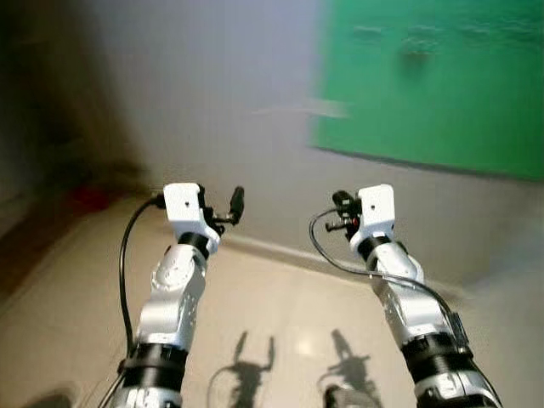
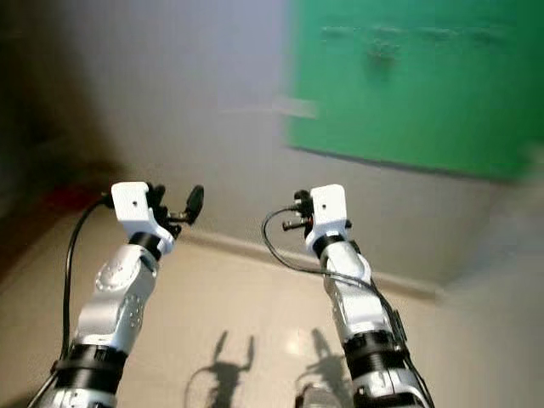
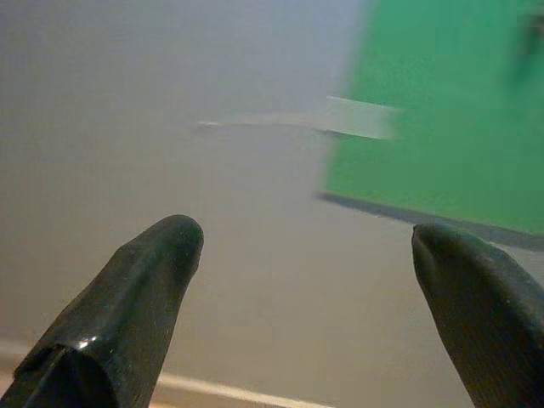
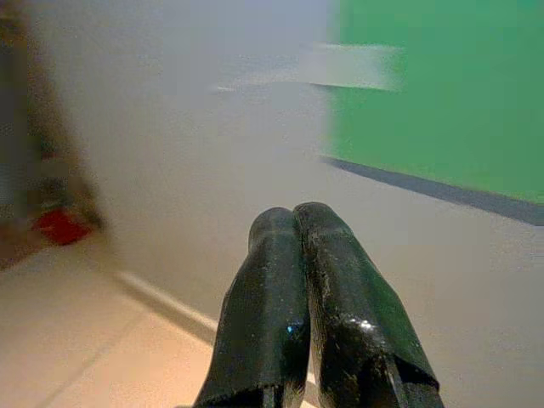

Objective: Hang keys on a hook

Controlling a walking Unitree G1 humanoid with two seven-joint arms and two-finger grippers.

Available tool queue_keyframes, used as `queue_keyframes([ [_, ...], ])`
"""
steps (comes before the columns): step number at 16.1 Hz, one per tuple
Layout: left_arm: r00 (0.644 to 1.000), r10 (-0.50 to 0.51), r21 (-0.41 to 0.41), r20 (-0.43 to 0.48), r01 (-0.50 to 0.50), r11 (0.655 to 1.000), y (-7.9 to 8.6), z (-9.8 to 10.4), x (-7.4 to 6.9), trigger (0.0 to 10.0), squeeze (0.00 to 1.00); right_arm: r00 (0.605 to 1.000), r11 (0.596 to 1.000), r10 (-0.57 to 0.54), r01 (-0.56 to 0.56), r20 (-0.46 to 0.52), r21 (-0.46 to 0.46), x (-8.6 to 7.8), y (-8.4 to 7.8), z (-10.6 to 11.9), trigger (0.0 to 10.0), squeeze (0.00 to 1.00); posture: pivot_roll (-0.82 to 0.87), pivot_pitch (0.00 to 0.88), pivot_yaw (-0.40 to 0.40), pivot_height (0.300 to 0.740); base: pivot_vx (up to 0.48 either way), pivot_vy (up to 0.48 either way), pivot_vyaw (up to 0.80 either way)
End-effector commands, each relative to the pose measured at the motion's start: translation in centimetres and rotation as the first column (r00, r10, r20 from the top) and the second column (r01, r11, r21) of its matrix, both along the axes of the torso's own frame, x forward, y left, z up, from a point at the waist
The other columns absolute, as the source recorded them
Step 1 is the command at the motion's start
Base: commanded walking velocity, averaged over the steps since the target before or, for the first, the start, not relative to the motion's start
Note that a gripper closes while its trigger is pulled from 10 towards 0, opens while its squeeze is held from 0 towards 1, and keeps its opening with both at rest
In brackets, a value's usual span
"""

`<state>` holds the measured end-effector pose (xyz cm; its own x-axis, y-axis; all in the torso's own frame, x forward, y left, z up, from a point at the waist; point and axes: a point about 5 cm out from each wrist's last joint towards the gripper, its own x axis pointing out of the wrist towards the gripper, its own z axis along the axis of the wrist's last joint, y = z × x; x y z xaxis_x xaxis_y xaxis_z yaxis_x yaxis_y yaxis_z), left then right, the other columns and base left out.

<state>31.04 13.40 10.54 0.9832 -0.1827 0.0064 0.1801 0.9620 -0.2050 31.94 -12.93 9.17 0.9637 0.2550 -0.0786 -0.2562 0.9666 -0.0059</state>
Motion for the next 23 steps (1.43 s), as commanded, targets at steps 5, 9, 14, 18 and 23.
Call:
queue_keyframes([
  [5, 1.000, -0.025, 0.001, -0.002, 0.025, 1.000, -0.73, 0.32, 0.27, 10.0, 0.00, 1.000, 1.000, -0.018, 0.017, -0.007, -0.018, -0.04, -0.47, -0.02, 10.0, 0.00, -0.09, 0.000, 0.084, 0.740, 0.000, 0.000, -0.77],
  [9, 0.999, -0.031, 0.006, -0.008, 0.031, 1.000, -0.95, 0.23, 0.28, 10.0, 0.00, 0.999, 0.999, -0.034, 0.034, 0.009, -0.037, -0.02, -0.73, 0.07, 10.0, 0.00, -0.10, 0.000, 0.084, 0.740, 0.000, 0.000, -0.31],
  [14, 0.999, -0.037, 0.014, -0.013, 0.037, 0.999, -1.01, 0.12, 0.33, 10.0, 0.00, 0.999, 0.999, -0.034, 0.034, 0.009, -0.036, -0.13, -0.59, -0.02, 10.0, 0.00, -0.10, 0.000, 0.085, 0.740, 0.000, 0.000, 0.00],
  [18, 0.999, -0.046, 0.032, -0.013, 0.047, 0.998, -1.08, 0.04, 0.25, 10.0, 0.00, 1.000, 0.999, -0.026, 0.026, -0.001, -0.029, -0.40, -0.40, -0.31, 10.0, 0.00, -0.09, 0.000, 0.088, 0.740, 0.000, 0.000, 0.00],
  [23, 0.999, -0.039, 0.040, -0.013, 0.039, 0.998, -1.04, 0.11, 0.35, 10.0, 0.00, 1.000, 0.999, -0.015, 0.014, -0.013, -0.030, -0.53, -0.38, -0.45, 10.0, 0.00, -0.10, 0.000, 0.081, 0.740, 0.000, 0.340, 0.00],
])
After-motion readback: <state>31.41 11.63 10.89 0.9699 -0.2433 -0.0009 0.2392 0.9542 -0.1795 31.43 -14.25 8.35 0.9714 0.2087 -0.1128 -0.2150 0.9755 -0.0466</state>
